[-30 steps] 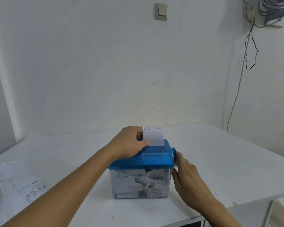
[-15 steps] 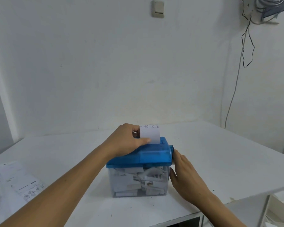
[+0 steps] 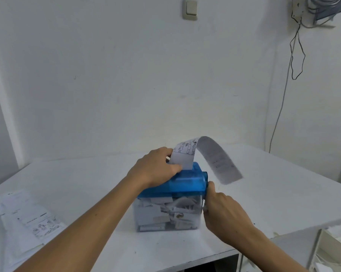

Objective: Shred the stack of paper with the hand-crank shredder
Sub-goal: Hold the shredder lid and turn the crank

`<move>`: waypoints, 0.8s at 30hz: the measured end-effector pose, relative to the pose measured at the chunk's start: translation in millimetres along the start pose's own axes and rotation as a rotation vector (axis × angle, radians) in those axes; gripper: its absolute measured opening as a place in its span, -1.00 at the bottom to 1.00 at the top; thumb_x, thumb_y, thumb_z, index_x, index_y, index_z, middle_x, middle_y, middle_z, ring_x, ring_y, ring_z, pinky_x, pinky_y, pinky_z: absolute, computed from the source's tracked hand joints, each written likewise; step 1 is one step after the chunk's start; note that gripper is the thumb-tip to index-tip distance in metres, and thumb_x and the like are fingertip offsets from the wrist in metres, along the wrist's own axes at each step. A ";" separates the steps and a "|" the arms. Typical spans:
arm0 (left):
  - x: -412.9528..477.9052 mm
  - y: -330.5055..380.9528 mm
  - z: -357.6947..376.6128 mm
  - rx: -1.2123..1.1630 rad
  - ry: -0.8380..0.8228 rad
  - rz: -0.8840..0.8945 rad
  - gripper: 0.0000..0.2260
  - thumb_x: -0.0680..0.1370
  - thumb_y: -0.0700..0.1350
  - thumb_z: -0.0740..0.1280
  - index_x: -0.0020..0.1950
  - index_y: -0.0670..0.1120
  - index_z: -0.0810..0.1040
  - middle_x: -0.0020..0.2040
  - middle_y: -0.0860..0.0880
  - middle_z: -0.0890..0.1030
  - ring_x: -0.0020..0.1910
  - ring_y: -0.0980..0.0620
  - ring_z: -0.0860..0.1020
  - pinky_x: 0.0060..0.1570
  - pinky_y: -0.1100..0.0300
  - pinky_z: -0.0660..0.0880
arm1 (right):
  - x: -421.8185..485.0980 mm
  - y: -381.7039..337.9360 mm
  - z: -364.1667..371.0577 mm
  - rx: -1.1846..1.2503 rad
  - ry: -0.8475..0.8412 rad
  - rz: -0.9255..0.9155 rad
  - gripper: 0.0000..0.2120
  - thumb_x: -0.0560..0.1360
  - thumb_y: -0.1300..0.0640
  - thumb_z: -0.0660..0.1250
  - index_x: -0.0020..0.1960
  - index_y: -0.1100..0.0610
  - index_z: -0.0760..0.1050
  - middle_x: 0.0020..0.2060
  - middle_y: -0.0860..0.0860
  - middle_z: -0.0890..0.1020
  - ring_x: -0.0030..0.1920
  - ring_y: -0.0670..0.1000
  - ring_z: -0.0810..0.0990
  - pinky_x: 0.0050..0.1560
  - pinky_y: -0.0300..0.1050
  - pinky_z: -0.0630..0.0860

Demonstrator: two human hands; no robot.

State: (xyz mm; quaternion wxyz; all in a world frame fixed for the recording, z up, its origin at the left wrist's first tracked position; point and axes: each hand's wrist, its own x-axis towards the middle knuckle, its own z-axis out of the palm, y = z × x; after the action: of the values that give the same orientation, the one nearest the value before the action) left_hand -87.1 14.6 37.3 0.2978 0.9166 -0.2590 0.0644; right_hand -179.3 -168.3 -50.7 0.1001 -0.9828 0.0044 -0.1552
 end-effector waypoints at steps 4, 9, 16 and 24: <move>0.8 -2.2 1.5 -0.016 -0.013 0.005 -0.60 0.45 0.32 0.43 0.19 0.20 0.46 0.16 0.22 0.57 0.11 0.11 0.57 0.12 0.02 0.58 | -4.9 -6.9 -13.1 -0.096 -0.029 0.033 -0.80 0.60 0.16 0.19 0.18 0.04 0.24 -0.19 -0.06 0.53 -0.24 -0.02 0.57 -0.18 -0.12 0.58; -1.8 2.7 -1.1 0.229 -0.067 -0.097 -0.20 0.22 0.69 0.19 0.28 0.23 0.45 0.11 0.19 0.57 0.06 0.06 0.55 0.00 0.06 0.52 | -4.3 -14.6 -50.3 -0.103 -0.207 0.028 -0.95 0.58 0.15 0.22 0.00 0.07 0.35 -0.15 -0.03 0.48 -0.19 -0.01 0.51 -0.18 -0.12 0.47; -5.2 8.3 -3.1 0.252 -0.128 -0.106 -0.26 0.22 0.70 0.17 0.20 0.27 0.53 0.01 0.19 0.59 -0.07 0.12 0.55 -0.03 0.08 0.54 | 54.2 -18.0 -129.8 0.036 -0.826 0.091 -0.65 0.54 0.05 0.42 -0.31 0.10 0.34 -0.52 -0.07 0.33 -0.52 -0.07 0.23 -0.49 -0.24 0.19; -5.8 6.0 -2.2 0.212 -0.123 -0.090 -0.21 0.20 0.70 0.15 0.22 0.26 0.58 -0.01 0.19 0.61 -0.07 0.12 0.57 -0.01 0.07 0.57 | 96.3 0.1 -149.7 0.213 -0.504 0.107 -0.57 0.46 -0.21 0.46 -0.09 0.19 0.63 -0.34 -0.01 0.52 -0.31 -0.05 0.43 -0.37 -0.26 0.43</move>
State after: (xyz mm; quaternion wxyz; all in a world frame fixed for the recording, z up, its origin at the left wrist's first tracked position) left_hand -95.0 14.3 40.6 0.1854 0.9557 -0.2274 0.0216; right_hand -133.5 -201.5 118.1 0.2090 -0.9727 0.0151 0.1001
